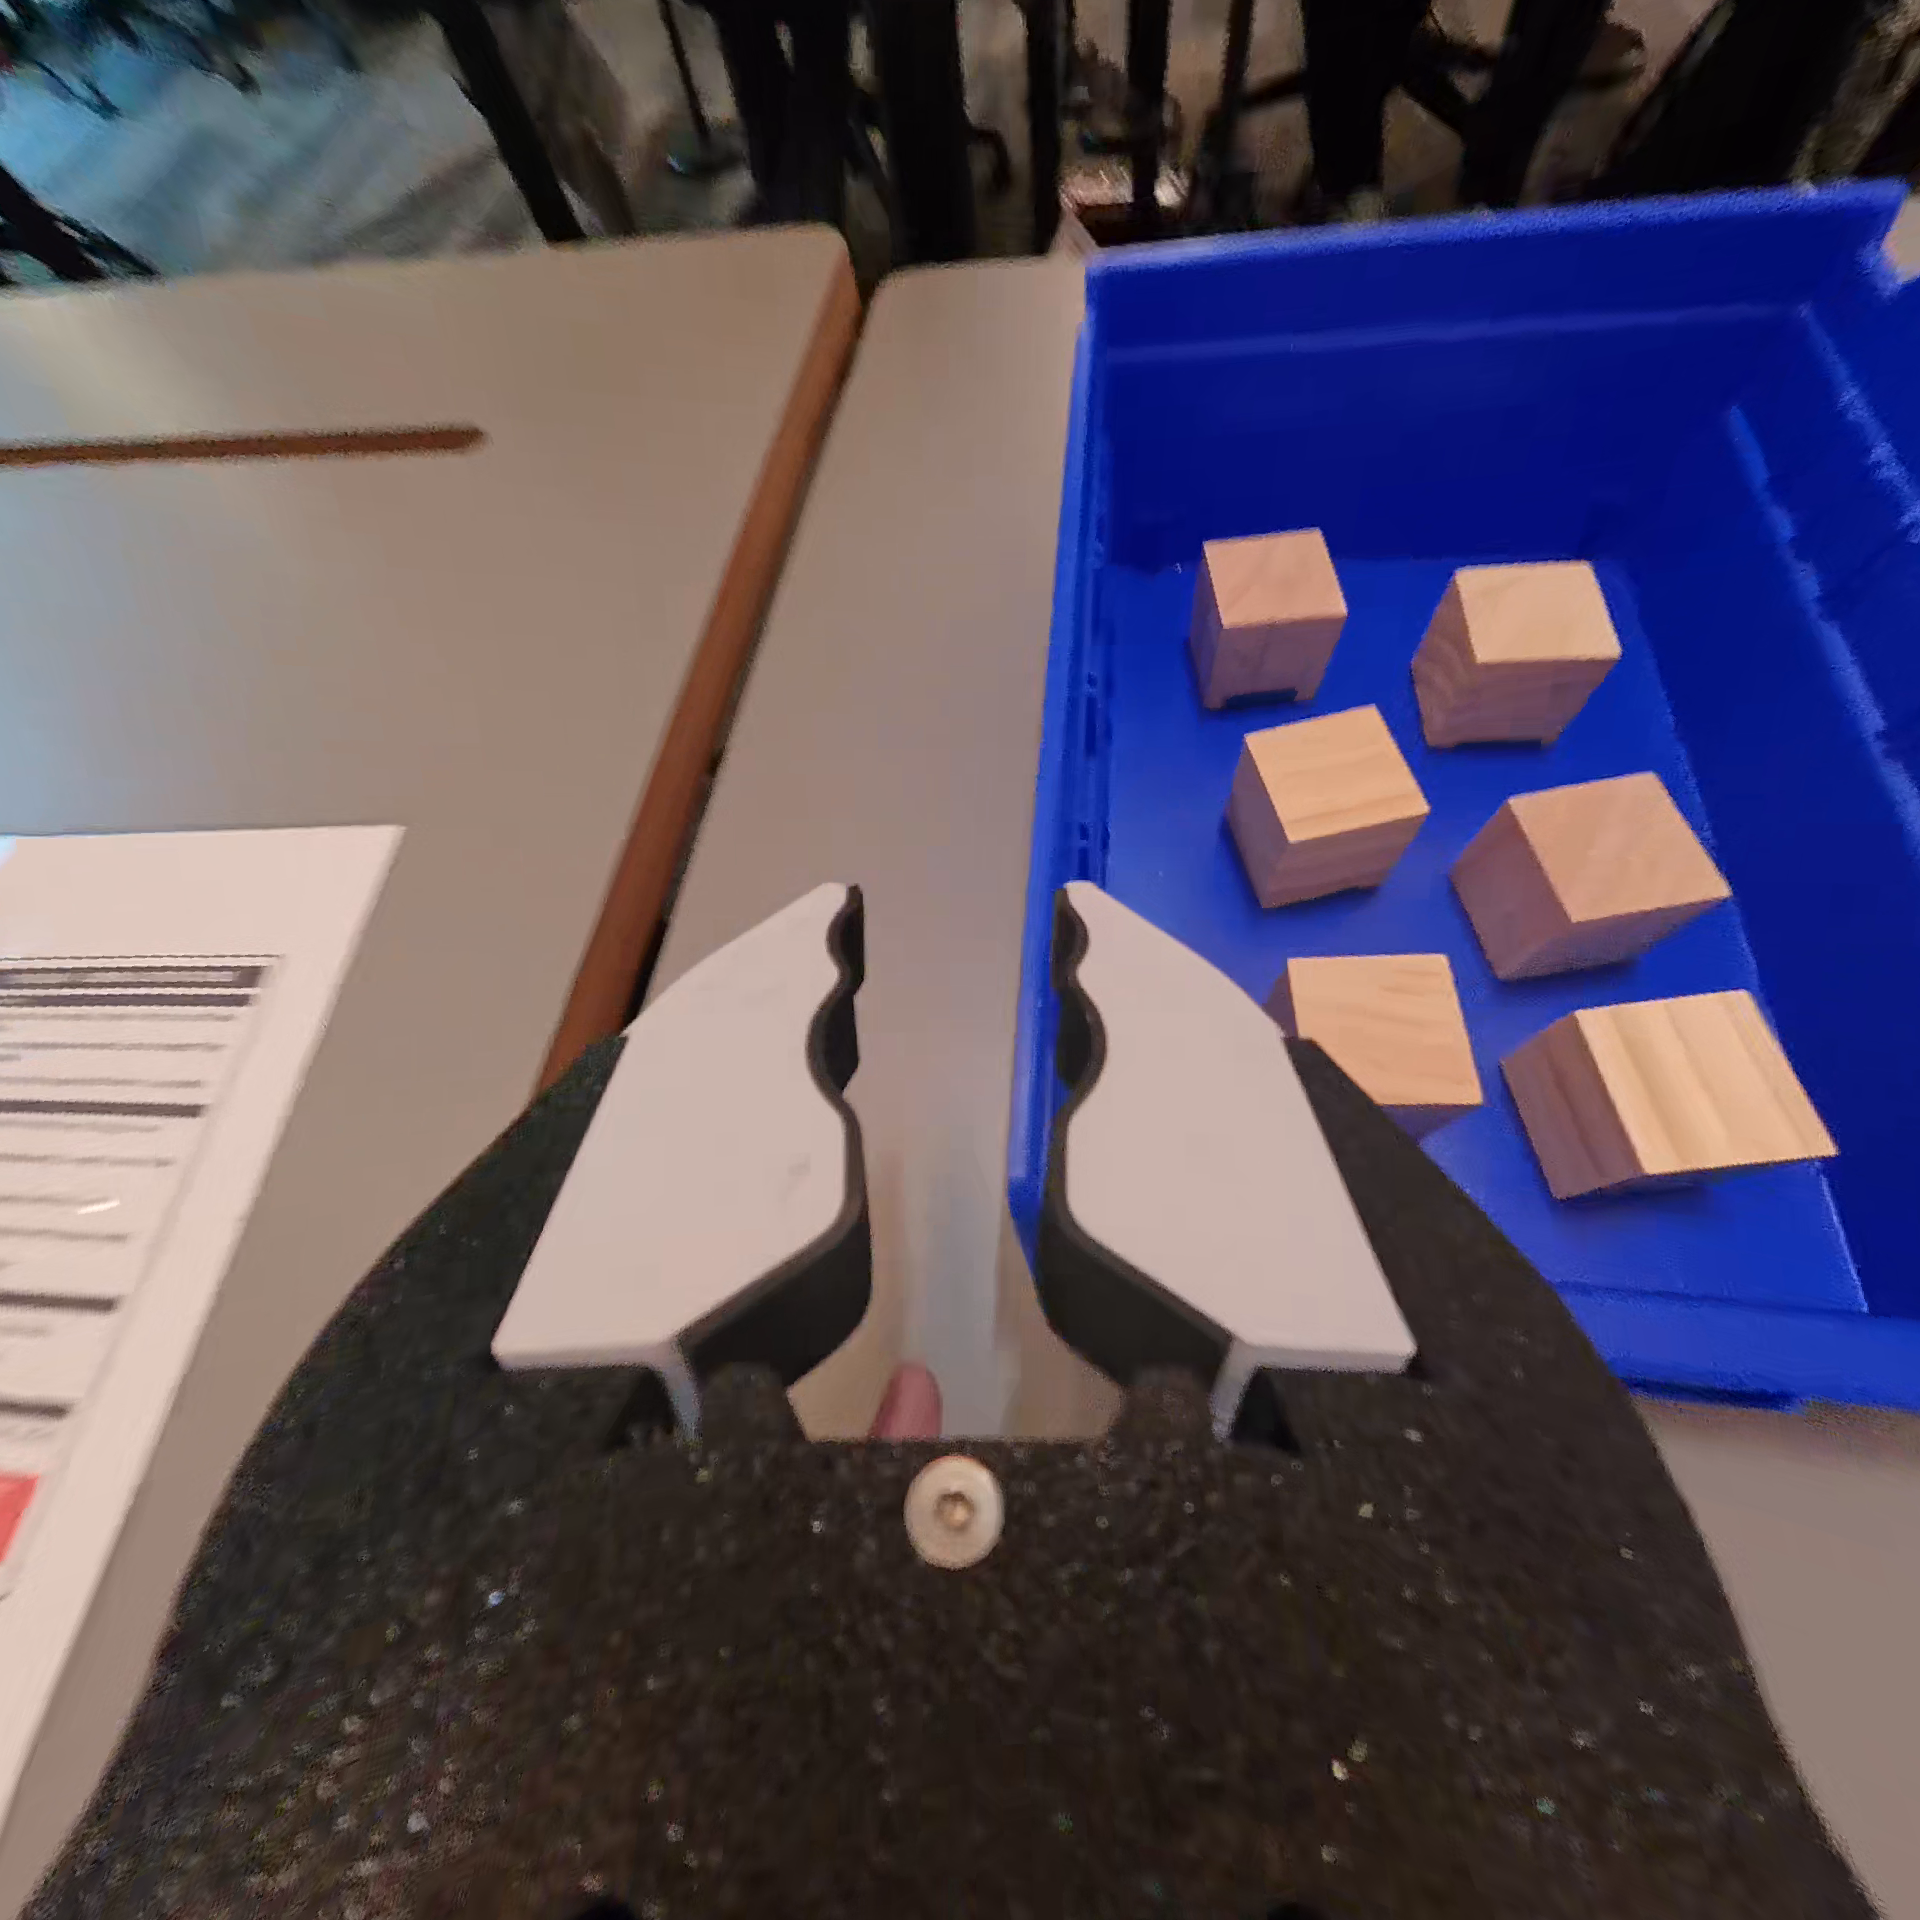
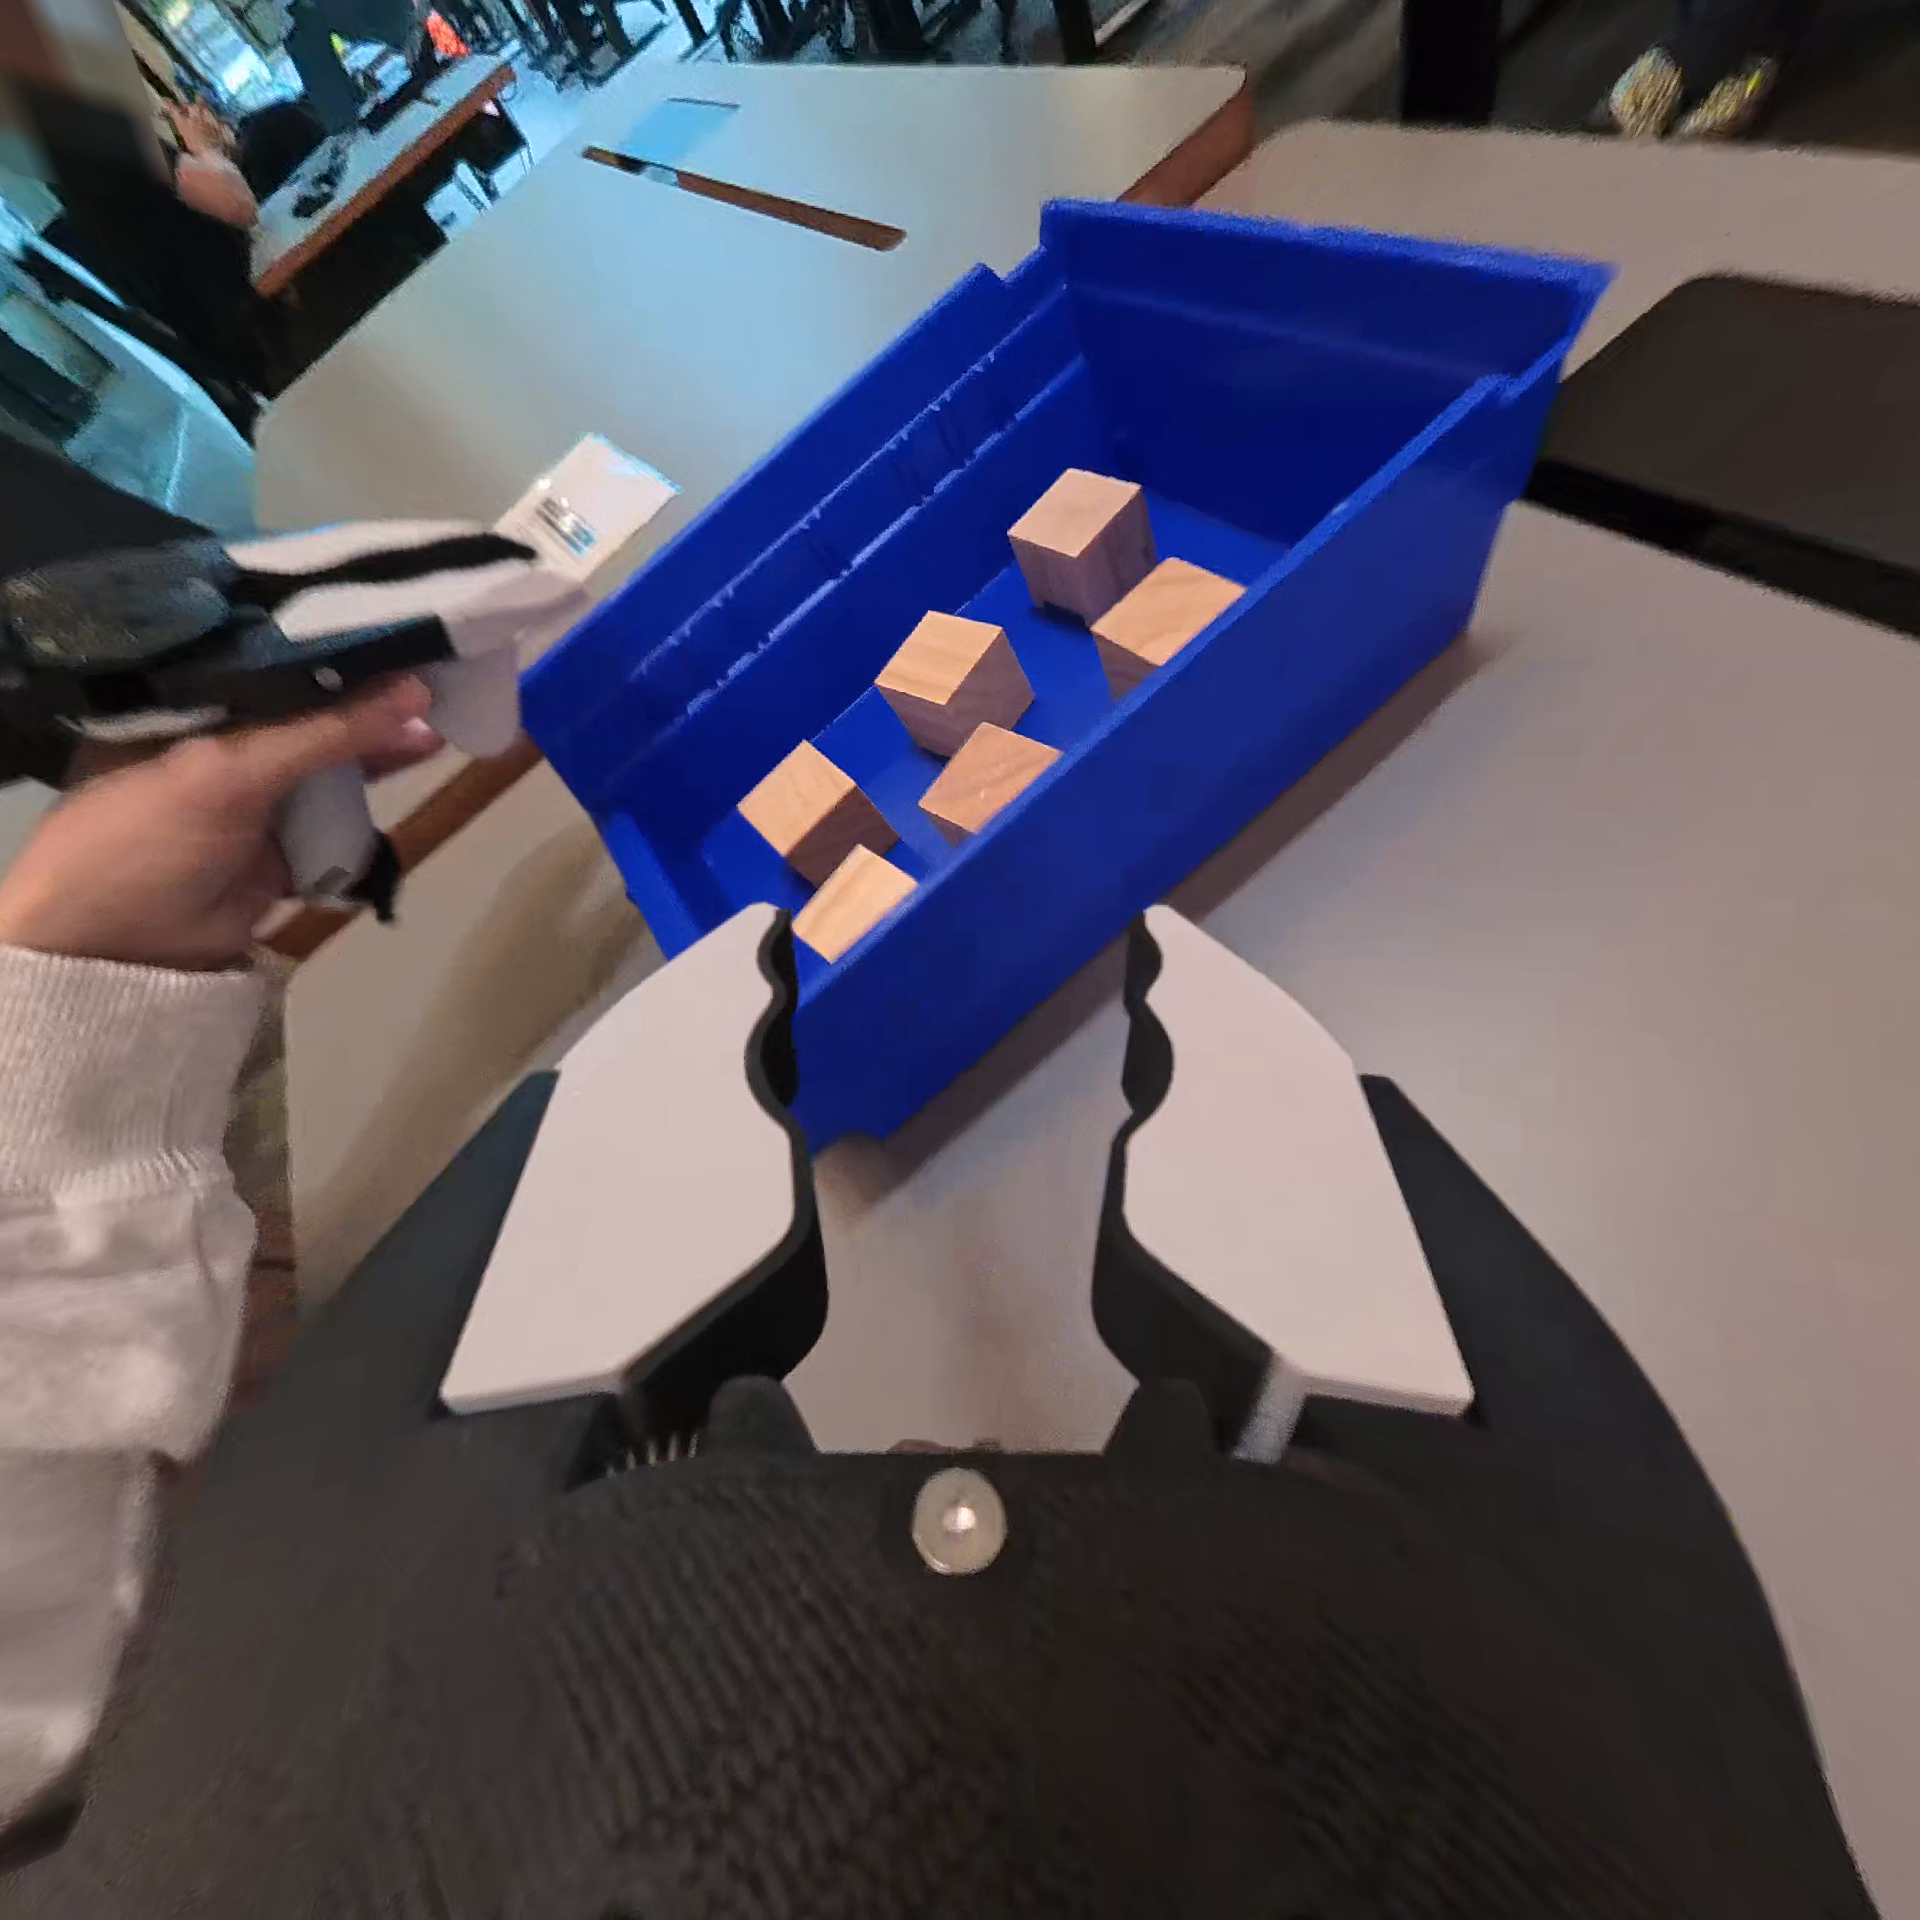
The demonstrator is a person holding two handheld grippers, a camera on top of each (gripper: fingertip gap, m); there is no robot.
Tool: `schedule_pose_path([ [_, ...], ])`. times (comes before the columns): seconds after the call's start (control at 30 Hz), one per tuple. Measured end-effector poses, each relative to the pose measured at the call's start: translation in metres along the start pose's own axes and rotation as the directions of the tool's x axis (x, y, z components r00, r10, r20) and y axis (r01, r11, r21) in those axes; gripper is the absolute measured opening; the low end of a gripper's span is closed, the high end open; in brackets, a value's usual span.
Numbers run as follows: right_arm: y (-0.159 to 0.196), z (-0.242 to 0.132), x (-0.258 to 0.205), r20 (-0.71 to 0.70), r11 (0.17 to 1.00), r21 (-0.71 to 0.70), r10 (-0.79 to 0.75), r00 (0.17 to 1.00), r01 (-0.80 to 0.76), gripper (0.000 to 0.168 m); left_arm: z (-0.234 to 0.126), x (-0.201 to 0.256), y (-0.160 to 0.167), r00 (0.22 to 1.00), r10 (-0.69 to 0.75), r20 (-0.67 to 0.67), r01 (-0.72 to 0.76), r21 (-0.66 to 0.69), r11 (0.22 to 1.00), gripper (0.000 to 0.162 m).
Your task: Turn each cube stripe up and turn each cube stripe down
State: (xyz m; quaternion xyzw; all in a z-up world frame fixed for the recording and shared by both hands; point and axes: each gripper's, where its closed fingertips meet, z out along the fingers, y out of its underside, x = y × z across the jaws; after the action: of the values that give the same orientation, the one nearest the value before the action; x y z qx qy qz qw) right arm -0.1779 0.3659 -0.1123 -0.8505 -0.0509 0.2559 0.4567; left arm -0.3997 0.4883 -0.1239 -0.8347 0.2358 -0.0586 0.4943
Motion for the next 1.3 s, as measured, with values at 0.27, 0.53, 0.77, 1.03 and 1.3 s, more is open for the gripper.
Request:
schedule_pose_path([
  [0.27,0.03,-0.128,0.04,-0.208,0.938,0.026,-0.332,0.92,0.345,0.092,-0.089,0.145,-0.052,0.948,0.019,-0.318,0.081,0.296,0.952,0.061],
  [0.53,0.089,-0.213,0.102,-0.436,0.925,-0.017,-0.348,0.83,0.379,0.097,-0.112,0.368,-0.024,0.762,0.184,-0.62,0.022,0.309,0.951,0.069],
  [0.77,0.118,-0.245,0.156,-0.526,0.963,0.068,-0.188,0.829,0.261,0.095,-0.079,0.422,-0.003,0.752,0.108,-0.651,0.063,0.234,0.97,0.071],
  [1.03,0.12,-0.25,0.168,-0.52,0.961,0.18,-0.087,0.849,0.209,0.093,-0.075,0.414,-0.003,0.741,0.07,-0.667,0.11,0.224,0.968,0.071],
  [1.3,0.117,-0.263,0.176,-0.548,0.952,0.231,-0.043,0.835,0.2,0.092,-0.087,0.291,-0.032,0.852,-0.011,-0.523,0.134,0.198,0.971,0.073],
])
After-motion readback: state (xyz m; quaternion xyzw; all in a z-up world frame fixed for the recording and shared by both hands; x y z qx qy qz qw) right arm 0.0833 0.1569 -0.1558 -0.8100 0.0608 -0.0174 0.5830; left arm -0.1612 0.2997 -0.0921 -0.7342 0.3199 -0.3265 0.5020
